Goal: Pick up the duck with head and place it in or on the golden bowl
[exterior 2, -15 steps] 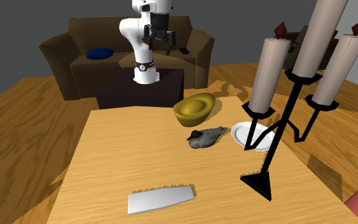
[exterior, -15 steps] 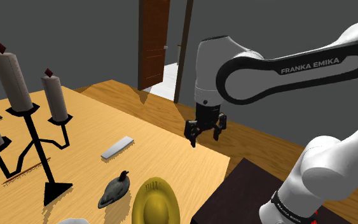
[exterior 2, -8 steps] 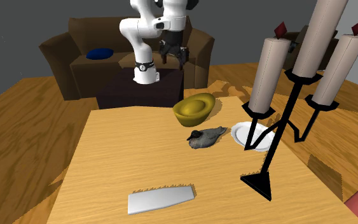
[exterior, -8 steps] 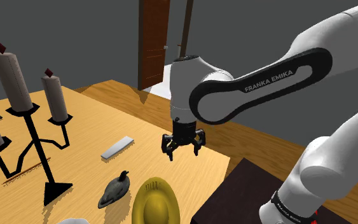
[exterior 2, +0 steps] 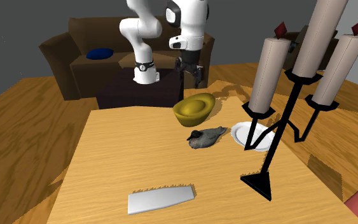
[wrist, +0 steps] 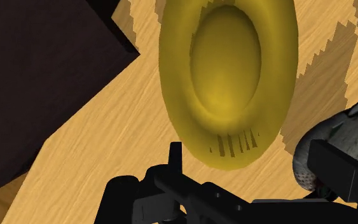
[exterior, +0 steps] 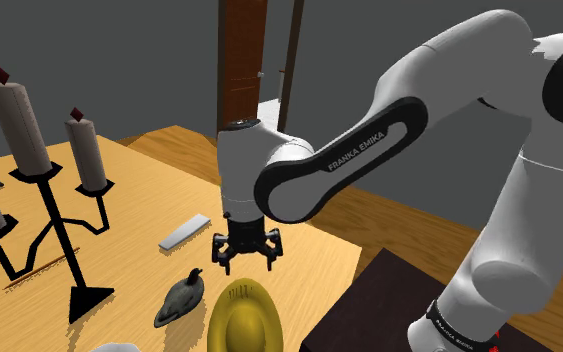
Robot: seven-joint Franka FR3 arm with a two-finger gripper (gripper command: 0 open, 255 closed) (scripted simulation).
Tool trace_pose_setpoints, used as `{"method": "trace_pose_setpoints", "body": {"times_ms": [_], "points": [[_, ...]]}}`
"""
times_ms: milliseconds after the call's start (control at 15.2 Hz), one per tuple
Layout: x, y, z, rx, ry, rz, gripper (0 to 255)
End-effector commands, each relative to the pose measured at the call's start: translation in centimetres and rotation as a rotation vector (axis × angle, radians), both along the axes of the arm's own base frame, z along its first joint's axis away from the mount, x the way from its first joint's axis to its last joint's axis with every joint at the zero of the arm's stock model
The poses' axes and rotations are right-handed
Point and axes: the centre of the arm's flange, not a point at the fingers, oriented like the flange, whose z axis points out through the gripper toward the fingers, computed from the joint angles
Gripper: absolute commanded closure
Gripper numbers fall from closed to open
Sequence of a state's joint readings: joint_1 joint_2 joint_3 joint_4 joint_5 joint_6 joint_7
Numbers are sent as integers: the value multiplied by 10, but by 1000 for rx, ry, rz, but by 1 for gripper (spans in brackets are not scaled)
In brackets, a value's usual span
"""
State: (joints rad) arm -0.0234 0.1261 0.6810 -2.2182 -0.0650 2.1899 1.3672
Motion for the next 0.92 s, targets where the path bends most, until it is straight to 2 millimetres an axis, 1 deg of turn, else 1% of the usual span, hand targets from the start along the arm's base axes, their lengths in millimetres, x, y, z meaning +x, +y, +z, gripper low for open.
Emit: {"method": "trace_pose_setpoints", "body": {"times_ms": [0,396,858], "points": [[14,13,-17,0,-1,-38,0],[57,58,-64,4,-4,-140,0],[112,105,-118,9,-8,-259,0]]}}
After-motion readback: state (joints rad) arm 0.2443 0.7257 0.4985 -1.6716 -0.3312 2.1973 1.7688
